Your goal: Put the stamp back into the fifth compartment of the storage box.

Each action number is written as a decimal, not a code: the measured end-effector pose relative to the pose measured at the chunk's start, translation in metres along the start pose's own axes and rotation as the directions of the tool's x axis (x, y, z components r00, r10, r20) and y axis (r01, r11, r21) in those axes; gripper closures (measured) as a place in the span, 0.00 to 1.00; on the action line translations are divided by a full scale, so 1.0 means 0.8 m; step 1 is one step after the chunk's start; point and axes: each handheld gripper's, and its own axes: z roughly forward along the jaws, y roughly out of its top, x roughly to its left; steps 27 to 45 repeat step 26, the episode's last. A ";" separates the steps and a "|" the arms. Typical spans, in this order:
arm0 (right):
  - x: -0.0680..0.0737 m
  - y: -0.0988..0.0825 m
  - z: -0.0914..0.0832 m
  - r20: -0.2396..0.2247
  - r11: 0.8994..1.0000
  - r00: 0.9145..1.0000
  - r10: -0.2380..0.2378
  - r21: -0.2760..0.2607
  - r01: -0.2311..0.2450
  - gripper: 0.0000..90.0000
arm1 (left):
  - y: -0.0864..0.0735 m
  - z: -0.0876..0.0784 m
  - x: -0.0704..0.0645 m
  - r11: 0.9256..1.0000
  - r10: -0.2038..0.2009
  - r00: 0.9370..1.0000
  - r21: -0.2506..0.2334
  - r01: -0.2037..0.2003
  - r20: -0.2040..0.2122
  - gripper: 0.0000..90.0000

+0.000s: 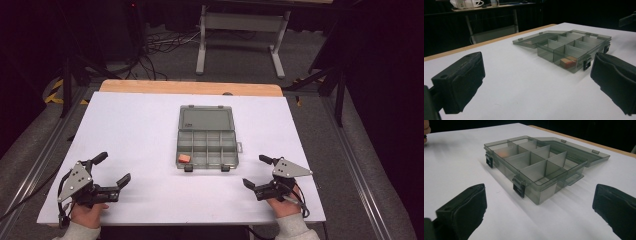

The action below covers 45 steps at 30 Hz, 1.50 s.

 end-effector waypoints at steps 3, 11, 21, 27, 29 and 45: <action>0.001 -0.001 0.003 0.001 1.000 1.000 -0.008 0.013 0.008 0.00 | -0.001 0.001 0.000 1.000 -0.003 1.000 -0.002 0.003 -0.001 0.00; 0.001 -0.001 0.003 0.007 1.000 1.000 -0.001 0.018 0.001 0.00 | -0.005 0.002 0.004 1.000 -0.024 1.000 -0.008 0.024 -0.008 0.00; 0.000 -0.001 0.002 0.002 1.000 1.000 0.001 0.003 -0.001 0.00 | -0.006 0.004 0.003 1.000 -0.013 1.000 0.003 0.013 -0.010 0.00; 0.000 -0.001 0.001 0.002 1.000 1.000 0.005 -0.001 -0.005 0.00 | -0.006 0.004 0.004 1.000 -0.012 1.000 0.005 0.012 -0.011 0.00; 0.000 -0.001 0.001 0.002 1.000 1.000 0.005 -0.001 -0.005 0.00 | -0.006 0.004 0.004 1.000 -0.012 1.000 0.005 0.012 -0.011 0.00; 0.000 -0.001 0.001 0.002 1.000 1.000 0.005 -0.001 -0.005 0.00 | -0.006 0.004 0.004 1.000 -0.012 1.000 0.005 0.012 -0.011 0.00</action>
